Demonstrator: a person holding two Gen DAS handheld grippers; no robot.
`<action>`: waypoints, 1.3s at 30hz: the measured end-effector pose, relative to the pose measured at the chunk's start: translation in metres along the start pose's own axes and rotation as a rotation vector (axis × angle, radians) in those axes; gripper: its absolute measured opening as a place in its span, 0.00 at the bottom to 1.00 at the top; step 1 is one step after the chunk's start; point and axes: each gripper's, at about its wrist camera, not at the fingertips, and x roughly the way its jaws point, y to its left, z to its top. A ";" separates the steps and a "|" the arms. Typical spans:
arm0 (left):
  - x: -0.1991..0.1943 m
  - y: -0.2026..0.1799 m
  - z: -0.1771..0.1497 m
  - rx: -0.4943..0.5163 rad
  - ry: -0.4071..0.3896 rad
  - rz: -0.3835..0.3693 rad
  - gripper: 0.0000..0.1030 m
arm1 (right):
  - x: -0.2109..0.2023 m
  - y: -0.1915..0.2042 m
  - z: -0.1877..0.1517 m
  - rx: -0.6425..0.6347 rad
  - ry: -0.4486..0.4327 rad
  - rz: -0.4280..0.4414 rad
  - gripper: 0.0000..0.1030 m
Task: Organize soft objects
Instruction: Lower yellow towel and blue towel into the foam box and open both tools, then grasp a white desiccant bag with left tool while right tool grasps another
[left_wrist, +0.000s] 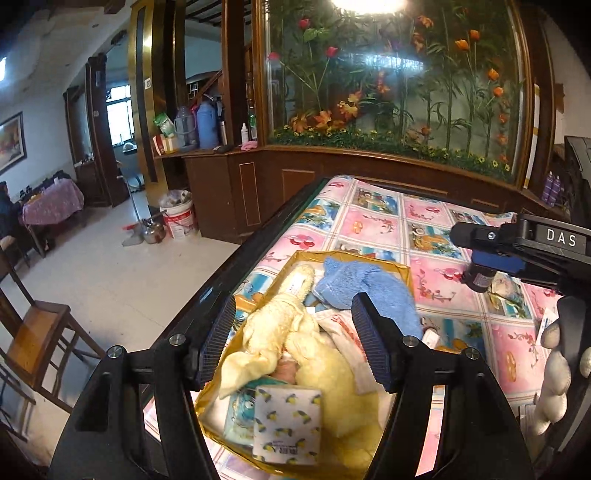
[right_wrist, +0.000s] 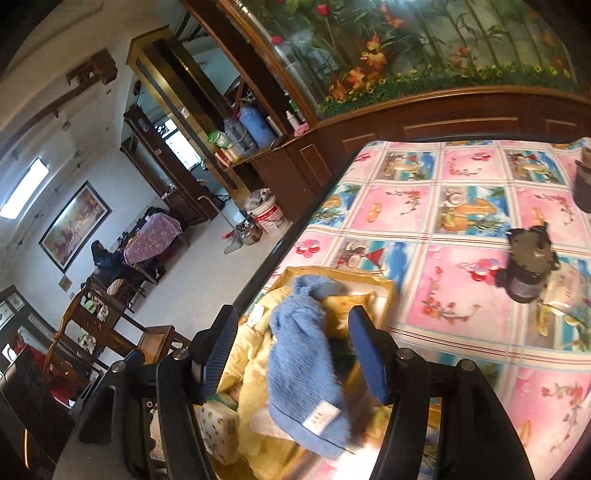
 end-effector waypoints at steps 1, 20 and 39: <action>-0.002 -0.004 0.000 0.007 0.000 -0.003 0.64 | -0.007 -0.008 -0.001 0.011 -0.008 -0.008 0.61; -0.017 -0.084 -0.012 0.111 0.047 -0.206 0.64 | -0.162 -0.199 -0.026 0.324 -0.190 -0.378 0.61; 0.004 -0.122 -0.031 0.137 0.183 -0.442 0.64 | -0.075 -0.189 -0.055 0.228 0.176 -0.240 0.61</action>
